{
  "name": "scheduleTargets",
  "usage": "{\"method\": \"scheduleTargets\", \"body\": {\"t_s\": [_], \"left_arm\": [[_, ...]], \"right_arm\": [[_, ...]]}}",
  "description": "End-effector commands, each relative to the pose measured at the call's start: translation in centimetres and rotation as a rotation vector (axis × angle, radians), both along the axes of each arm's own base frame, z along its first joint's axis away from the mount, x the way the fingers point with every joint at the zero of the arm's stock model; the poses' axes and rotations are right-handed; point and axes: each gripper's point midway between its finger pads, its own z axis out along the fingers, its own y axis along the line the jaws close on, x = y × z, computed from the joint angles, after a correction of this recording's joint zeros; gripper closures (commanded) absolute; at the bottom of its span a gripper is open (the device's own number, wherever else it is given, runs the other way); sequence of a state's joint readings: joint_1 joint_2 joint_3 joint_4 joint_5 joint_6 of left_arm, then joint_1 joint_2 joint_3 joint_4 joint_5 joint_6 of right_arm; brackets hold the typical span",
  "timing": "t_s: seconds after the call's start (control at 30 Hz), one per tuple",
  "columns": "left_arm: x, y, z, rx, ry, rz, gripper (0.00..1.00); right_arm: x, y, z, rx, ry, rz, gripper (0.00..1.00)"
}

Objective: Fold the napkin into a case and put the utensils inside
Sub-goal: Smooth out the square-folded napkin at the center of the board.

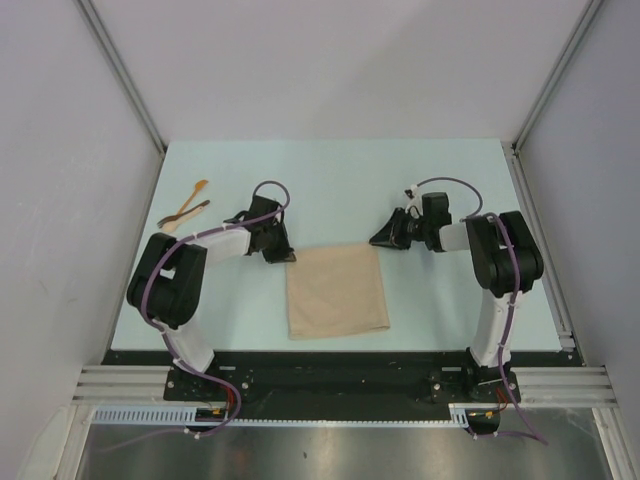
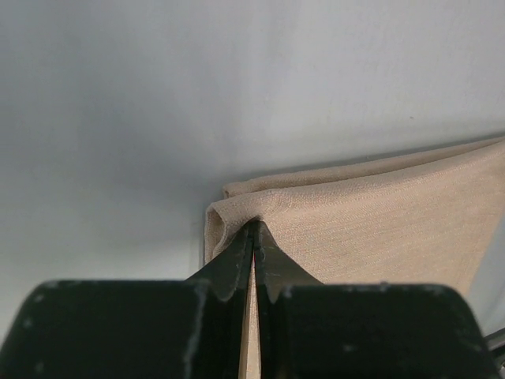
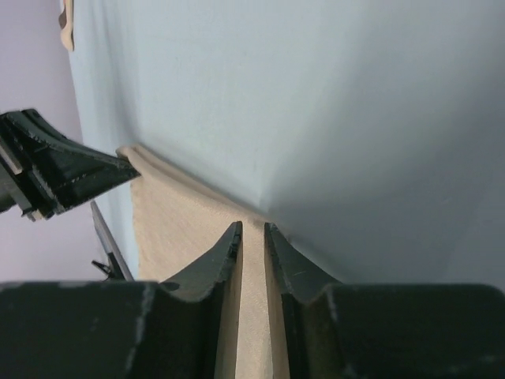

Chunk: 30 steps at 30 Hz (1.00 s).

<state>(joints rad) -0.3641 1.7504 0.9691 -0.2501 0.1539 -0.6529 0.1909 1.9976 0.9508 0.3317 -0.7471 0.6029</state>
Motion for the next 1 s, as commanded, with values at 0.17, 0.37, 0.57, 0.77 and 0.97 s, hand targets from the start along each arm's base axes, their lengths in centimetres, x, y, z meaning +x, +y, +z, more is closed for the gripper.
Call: {"method": "scheduleTargets", "body": {"t_s": [0.17,0.37,0.57,0.77,0.97], "left_arm": [[0.4,-1.9,5.8,-0.075,-0.131,-0.052,0.83],[-2.0,-6.5,5.5,-0.195,-0.099,-0.135,0.83],[-4.4,-7.7,6.7,-0.228,-0.126,-0.176,0.82],[-7.9,-6.4,10.7,-0.247,-0.231,-0.218,0.79],[-12.2,-4.8,11.4,-0.257,-0.258,-0.256,0.74]], "right_arm": [[-2.3,-0.7,5.1,-0.194,-0.076,0.028,0.72],[-11.5,2.4,5.3,-0.027,-0.045,0.094,0.71],[-18.5,0.7,0.1,-0.049,0.045,0.068,0.71],[-19.5,-3.4,-1.2,-0.192,0.074,-0.034,0.69],[-21.3,-5.4,1.1,-0.239,0.069,-0.147,0.52]]}}
